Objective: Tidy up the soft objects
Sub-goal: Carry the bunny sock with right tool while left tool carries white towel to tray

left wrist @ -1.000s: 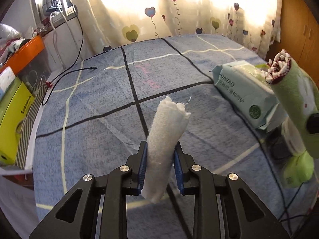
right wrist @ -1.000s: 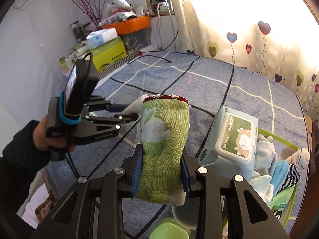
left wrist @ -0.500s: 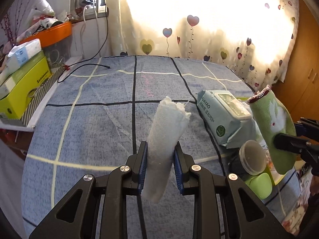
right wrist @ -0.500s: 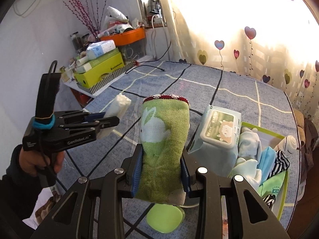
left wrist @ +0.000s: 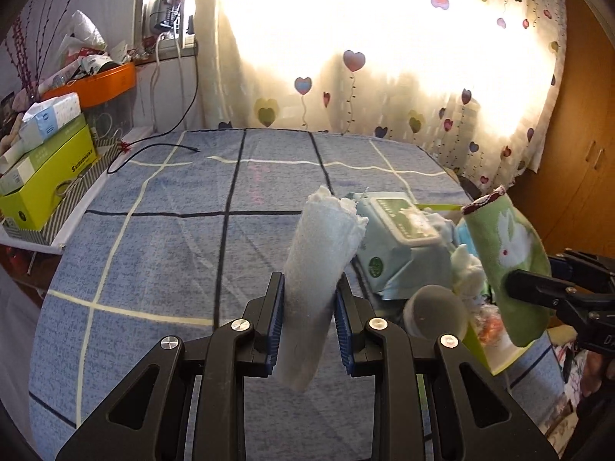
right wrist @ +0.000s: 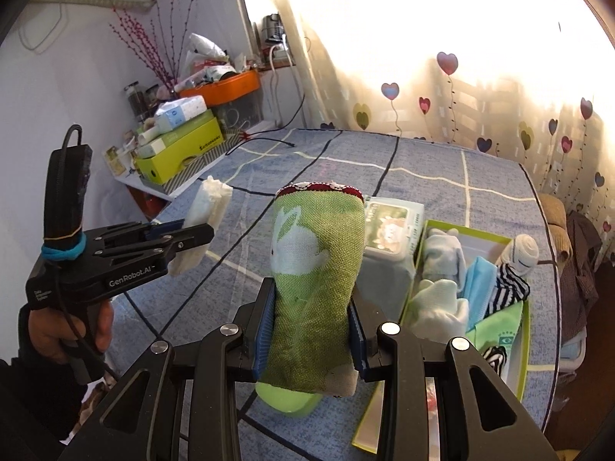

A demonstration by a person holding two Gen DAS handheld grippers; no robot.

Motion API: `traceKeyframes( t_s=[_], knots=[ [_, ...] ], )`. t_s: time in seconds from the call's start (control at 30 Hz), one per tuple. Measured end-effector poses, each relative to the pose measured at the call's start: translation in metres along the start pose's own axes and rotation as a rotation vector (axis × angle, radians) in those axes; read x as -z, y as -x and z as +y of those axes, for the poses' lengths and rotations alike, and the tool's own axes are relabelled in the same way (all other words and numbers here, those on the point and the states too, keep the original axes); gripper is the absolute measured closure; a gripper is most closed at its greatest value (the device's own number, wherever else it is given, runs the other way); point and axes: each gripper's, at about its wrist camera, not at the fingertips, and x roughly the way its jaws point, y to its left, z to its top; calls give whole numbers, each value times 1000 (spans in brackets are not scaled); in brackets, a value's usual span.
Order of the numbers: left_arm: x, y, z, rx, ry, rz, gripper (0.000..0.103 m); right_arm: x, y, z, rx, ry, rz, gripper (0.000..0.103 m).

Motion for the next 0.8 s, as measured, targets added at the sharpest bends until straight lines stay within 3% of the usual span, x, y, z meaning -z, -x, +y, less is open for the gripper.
traceKeyframes(
  t_s=[0.8],
  knots=[
    [-9, 3, -95, 124, -40, -23, 77, 26, 46, -49, 67, -84, -57, 71]
  ],
)
